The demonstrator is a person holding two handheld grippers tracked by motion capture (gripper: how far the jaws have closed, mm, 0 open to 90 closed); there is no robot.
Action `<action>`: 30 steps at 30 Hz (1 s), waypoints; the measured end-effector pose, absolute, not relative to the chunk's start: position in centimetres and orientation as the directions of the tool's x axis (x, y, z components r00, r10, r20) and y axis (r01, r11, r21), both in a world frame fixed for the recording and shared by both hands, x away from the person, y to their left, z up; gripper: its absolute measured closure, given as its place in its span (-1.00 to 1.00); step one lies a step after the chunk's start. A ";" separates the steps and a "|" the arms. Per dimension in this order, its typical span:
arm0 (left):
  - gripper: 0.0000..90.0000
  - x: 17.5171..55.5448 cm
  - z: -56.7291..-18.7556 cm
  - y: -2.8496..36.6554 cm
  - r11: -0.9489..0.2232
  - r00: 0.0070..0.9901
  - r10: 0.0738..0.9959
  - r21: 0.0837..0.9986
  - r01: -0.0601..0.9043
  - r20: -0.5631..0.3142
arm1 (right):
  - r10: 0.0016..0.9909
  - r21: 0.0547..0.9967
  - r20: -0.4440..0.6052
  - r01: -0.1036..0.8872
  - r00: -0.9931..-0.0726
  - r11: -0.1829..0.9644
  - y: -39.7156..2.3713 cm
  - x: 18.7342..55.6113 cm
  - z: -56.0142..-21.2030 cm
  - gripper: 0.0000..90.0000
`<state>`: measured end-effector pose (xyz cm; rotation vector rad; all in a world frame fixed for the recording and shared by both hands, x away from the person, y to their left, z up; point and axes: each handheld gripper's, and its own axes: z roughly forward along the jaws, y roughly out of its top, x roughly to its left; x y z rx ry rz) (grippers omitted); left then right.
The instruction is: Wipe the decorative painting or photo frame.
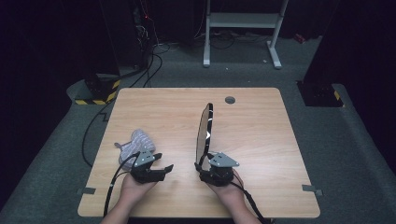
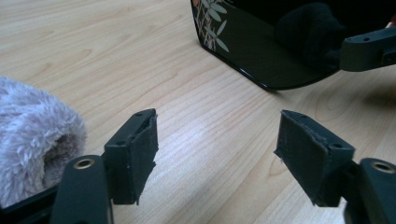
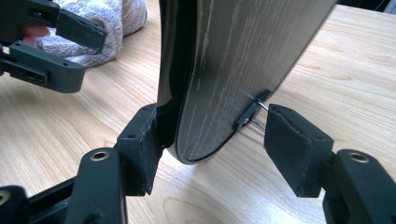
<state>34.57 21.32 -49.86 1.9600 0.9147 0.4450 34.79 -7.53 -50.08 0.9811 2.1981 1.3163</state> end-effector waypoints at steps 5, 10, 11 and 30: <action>-0.39 34.7 -49.8 21.0 -0.321 0.656 0.754 0.853 0.411 -0.032 | 0.748 0.878 0.028 0.374 -0.663 0.298 -8.3 34.7 -50.1 -0.16; -0.39 35.0 -49.9 20.7 -0.326 0.658 0.753 0.850 0.414 -0.032 | 0.763 0.879 0.036 0.384 -0.645 0.283 -9.1 34.7 -50.2 -0.14; -0.39 35.1 -49.9 20.6 -0.328 0.659 0.751 0.848 0.416 -0.032 | 0.763 0.880 0.033 0.380 -0.645 0.284 -9.3 34.7 -50.2 -0.13; -0.38 34.8 -49.6 21.1 -0.314 0.660 0.750 0.855 0.412 -0.043 | 0.811 0.881 0.048 0.407 -0.583 0.241 -11.7 35.8 -50.2 -0.04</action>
